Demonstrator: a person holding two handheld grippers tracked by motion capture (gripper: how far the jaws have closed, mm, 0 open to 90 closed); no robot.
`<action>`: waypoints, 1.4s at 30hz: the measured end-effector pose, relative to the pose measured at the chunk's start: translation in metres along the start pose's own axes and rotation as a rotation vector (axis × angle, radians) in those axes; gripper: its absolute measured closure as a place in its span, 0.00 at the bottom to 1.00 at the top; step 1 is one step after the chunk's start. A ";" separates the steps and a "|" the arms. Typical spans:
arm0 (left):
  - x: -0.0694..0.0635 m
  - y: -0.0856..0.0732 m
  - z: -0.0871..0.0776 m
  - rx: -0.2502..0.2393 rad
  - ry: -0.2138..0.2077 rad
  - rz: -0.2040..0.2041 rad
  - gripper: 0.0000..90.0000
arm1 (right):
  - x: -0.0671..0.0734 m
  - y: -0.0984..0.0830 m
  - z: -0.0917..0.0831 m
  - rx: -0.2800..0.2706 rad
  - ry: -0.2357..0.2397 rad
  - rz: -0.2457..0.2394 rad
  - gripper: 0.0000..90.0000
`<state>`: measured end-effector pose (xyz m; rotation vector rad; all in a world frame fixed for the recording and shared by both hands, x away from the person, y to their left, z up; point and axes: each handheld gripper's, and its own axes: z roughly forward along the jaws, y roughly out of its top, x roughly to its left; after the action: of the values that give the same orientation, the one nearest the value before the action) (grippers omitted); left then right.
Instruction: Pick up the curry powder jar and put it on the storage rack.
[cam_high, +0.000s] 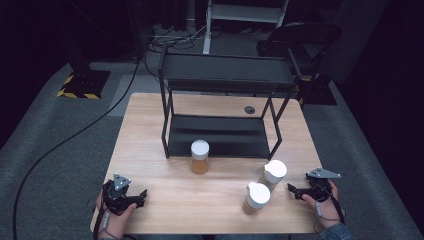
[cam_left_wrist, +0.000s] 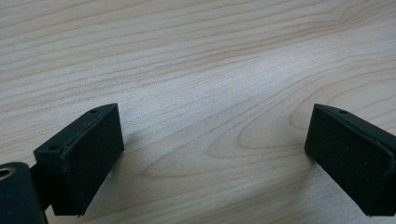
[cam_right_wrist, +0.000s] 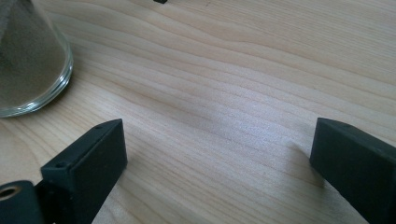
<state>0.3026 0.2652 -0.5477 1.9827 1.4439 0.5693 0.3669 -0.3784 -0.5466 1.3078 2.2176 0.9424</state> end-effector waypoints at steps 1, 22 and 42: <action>0.000 0.000 0.000 0.000 0.000 0.000 0.05 | 0.000 0.000 0.000 0.000 0.000 0.000 0.04; -0.003 0.003 0.000 0.001 0.000 -0.034 0.05 | 0.000 0.000 0.000 0.000 0.000 0.000 0.04; -0.021 0.026 -0.015 -0.075 -0.044 -0.052 0.09 | 0.000 0.000 0.000 0.000 0.002 -0.001 0.04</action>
<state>0.3044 0.2434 -0.5187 1.8819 1.4227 0.5459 0.3670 -0.3786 -0.5466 1.3056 2.2191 0.9437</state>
